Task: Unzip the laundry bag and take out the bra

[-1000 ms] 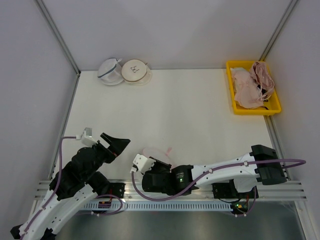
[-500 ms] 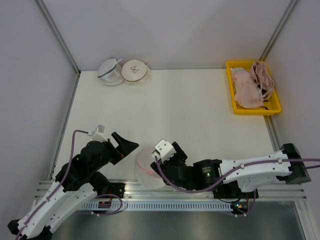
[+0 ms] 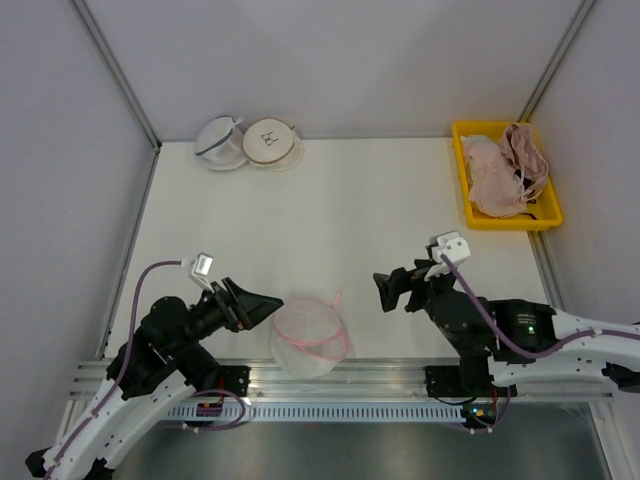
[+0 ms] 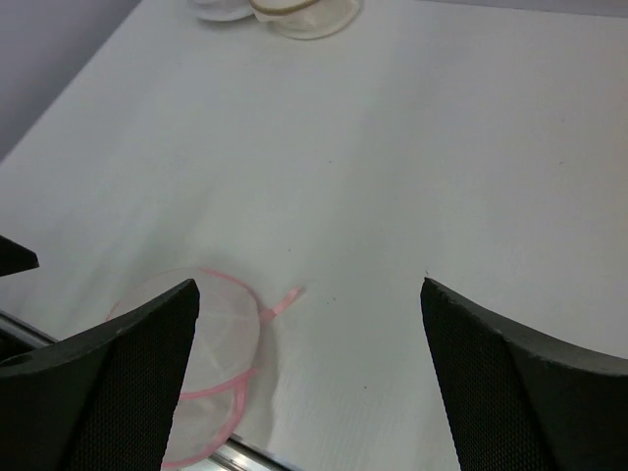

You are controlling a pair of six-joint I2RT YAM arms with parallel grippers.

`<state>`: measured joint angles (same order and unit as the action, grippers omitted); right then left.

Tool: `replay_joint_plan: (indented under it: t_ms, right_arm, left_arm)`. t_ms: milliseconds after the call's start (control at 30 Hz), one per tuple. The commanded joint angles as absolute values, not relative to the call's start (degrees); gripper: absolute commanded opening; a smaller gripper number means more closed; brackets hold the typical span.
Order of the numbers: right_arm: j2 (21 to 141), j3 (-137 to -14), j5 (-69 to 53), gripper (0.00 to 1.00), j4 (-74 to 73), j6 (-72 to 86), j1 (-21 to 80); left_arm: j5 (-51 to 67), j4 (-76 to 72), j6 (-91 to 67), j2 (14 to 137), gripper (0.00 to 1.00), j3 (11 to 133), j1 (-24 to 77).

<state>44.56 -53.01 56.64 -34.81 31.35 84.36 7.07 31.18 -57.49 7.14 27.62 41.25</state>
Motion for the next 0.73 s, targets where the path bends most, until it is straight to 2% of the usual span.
replay_joint_plan:
  t_ms: [0, 267, 700]
  right_arm:
    - [39.5, -53.1, 54.3, 0.98, -35.7, 31.3, 84.2]
    - [37.8, -54.7, 53.2, 0.98, -39.2, 34.2, 84.2]
    - [33.5, -51.3, 51.7, 0.98, -34.2, 35.5, 84.2]
  left_arm:
    - [9.1, 27.7, -49.8, 8.3, 0.99, 30.4, 41.3]
    - [9.4, 27.4, -45.7, 17.2, 1.0, 34.5, 41.3]
    - [9.8, 23.6, -44.0, 13.5, 0.99, 33.3, 41.3]
